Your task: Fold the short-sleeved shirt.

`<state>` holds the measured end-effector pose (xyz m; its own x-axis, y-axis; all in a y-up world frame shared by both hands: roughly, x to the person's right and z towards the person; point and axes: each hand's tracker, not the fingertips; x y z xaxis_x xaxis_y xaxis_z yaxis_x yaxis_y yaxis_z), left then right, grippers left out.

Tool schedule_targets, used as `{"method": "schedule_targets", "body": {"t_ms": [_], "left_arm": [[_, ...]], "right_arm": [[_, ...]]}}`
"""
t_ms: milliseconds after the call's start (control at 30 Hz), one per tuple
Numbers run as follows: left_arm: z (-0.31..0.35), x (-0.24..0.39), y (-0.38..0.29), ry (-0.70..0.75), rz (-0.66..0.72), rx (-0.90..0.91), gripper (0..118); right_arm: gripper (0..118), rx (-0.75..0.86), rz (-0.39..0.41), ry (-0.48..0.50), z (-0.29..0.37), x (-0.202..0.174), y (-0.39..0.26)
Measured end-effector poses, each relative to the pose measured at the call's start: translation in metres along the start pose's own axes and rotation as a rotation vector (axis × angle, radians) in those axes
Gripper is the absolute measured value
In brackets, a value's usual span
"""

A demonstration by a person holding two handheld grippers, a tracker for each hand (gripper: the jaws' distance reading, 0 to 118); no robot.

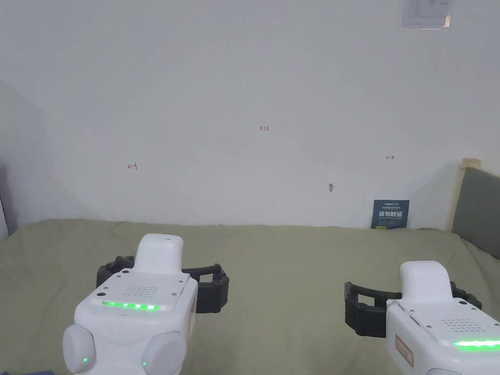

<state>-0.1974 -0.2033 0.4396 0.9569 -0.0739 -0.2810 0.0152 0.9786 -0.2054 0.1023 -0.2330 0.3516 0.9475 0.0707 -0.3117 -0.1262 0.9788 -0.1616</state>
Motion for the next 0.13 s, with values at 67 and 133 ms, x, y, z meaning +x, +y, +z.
{"method": "schedule_targets", "body": {"t_ms": [67,133], "left_arm": [[0.0,0.005,-0.002,0.028,-0.015,-0.009,118],[0.001,0.014,-0.007,0.159,-0.089,-0.011,118]], "right_arm": [[118,0.001,0.0,0.003,0.001,0.0,0.0],[118,0.002,0.002,-0.001,0.001,-0.001,0.0]]}}
